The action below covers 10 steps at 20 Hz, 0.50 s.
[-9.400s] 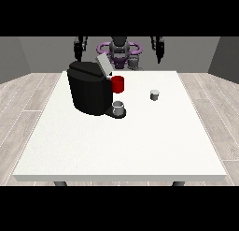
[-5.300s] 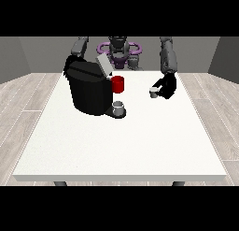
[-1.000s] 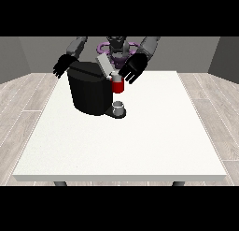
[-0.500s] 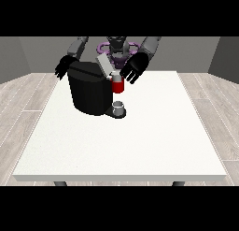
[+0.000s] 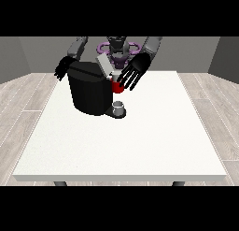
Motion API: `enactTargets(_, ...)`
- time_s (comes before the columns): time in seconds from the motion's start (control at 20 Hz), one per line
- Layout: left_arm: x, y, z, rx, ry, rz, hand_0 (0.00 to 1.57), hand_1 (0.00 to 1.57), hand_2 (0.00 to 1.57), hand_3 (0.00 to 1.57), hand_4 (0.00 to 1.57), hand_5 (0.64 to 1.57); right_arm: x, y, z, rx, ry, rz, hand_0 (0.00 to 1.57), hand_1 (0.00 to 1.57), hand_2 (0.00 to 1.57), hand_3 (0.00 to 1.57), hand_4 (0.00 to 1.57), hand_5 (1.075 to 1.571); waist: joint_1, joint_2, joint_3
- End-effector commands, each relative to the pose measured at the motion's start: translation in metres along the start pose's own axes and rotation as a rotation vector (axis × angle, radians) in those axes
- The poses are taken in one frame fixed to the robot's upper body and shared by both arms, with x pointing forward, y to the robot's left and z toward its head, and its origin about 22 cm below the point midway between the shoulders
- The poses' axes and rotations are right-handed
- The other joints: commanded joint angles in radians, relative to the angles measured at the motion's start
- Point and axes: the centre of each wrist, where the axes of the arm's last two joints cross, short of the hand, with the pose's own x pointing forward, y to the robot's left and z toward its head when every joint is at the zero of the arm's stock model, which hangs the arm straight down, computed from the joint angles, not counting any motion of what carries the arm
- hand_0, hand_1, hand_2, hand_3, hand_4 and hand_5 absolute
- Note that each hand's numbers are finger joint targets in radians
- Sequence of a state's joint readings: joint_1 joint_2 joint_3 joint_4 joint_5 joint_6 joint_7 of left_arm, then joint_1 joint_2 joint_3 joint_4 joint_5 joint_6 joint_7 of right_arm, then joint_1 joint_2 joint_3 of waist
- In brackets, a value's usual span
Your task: Insert the coffee pod into the coffee machine and close the lid
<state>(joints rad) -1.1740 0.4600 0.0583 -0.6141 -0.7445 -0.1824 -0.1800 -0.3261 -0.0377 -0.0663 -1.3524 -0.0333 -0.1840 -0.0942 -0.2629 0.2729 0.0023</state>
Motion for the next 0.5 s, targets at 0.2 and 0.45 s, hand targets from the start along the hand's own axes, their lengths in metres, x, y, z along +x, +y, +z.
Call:
enactTargets(0.2,-0.005,-0.012,0.003,-0.049,0.02,0.005,0.0,0.0,0.0,0.0,0.0,1.571,-0.014,-0.012,0.008,-0.019,0.042,0.004,0.0,0.0,0.0,0.0,0.38,1.571,0.023,-0.061,-0.002)
enactTargets(0.45,0.004,-0.053,0.004,-0.095,0.015,0.024,0.0,0.0,0.0,0.0,0.0,1.571,-0.038,-0.025,0.023,-0.071,0.123,0.008,0.0,0.0,0.0,0.0,0.36,1.571,0.07,-0.136,-0.0019)
